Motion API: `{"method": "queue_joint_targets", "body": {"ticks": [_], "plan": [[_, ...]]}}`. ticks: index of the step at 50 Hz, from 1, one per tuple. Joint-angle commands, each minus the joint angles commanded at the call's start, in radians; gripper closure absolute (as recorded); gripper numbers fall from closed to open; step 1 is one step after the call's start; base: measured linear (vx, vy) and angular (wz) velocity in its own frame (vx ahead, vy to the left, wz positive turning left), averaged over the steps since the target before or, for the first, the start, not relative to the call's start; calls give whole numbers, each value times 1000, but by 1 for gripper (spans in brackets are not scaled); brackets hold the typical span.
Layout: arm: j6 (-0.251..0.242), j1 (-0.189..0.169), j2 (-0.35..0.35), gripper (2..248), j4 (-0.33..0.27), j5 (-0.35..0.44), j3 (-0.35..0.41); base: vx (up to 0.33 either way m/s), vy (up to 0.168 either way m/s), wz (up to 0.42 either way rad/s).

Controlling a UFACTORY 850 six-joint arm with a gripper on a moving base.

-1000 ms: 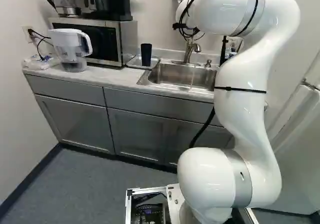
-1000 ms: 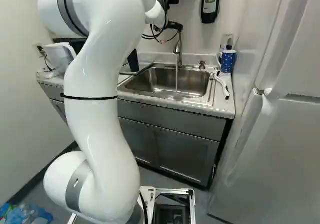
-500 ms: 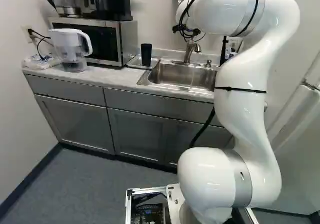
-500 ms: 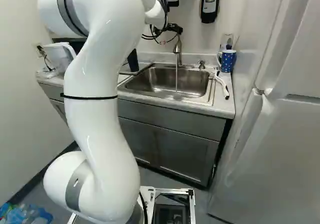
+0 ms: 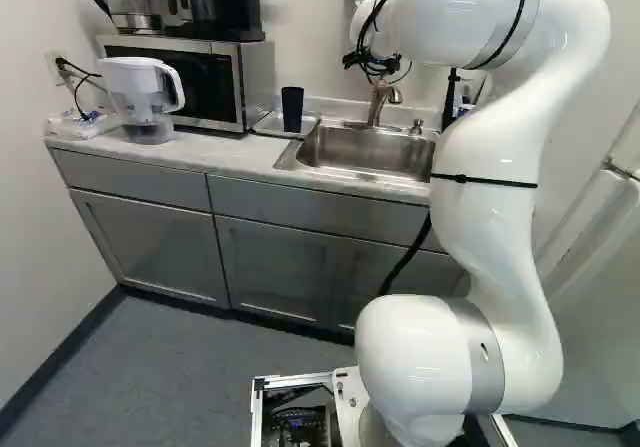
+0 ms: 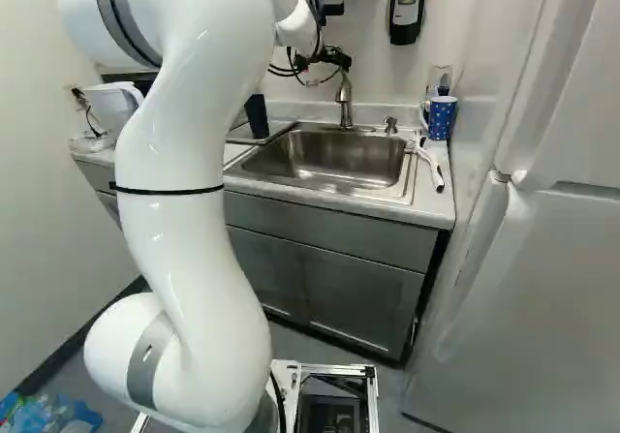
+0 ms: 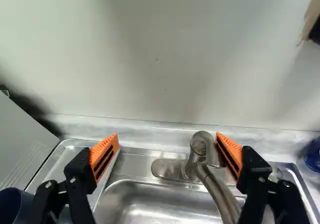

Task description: Rinse the cup and place it in the tray

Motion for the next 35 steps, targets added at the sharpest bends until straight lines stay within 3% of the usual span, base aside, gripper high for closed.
{"method": "queue_joint_targets", "body": {"ticks": [9,28,35], "plan": [[0,0,0,3,1,13,0,0,0,0],[0,0,0,3,46,162,0,0,0,0],[0,2,5,3,52,178,6,0,0,0]]}}
